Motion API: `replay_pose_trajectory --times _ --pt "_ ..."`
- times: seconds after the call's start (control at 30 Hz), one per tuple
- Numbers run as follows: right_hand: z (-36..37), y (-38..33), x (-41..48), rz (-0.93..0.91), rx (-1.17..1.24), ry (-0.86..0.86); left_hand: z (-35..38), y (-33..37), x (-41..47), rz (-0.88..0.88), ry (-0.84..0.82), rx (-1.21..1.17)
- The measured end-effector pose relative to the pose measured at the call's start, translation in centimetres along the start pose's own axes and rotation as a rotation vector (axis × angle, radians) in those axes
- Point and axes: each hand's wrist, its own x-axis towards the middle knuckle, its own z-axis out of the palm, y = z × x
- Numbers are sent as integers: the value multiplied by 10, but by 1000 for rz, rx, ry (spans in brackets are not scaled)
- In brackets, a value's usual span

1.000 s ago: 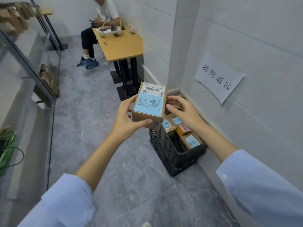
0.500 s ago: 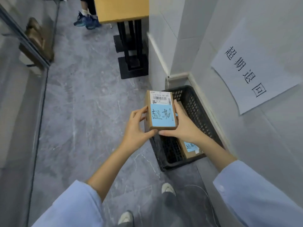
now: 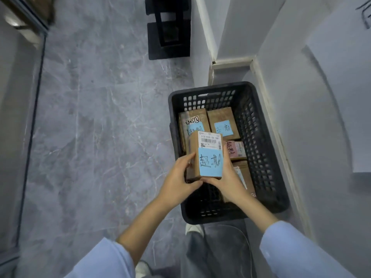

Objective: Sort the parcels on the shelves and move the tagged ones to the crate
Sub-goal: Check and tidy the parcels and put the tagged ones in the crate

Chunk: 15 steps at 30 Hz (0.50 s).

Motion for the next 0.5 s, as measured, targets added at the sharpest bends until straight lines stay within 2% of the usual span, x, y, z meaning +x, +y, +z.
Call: replay_pose_trajectory --times 0.17,0.33,0.4,0.5 --pt "14 63 22 71 -27 -2 19 -33 23 -75 -48 12" --pt "30 114 45 121 -172 -75 6 -59 33 -95 126 18" --pt "39 130 55 144 -252 -97 -6 -66 34 -29 202 180" --pt "54 149 69 170 -387 -119 -22 -76 38 17 290 628"
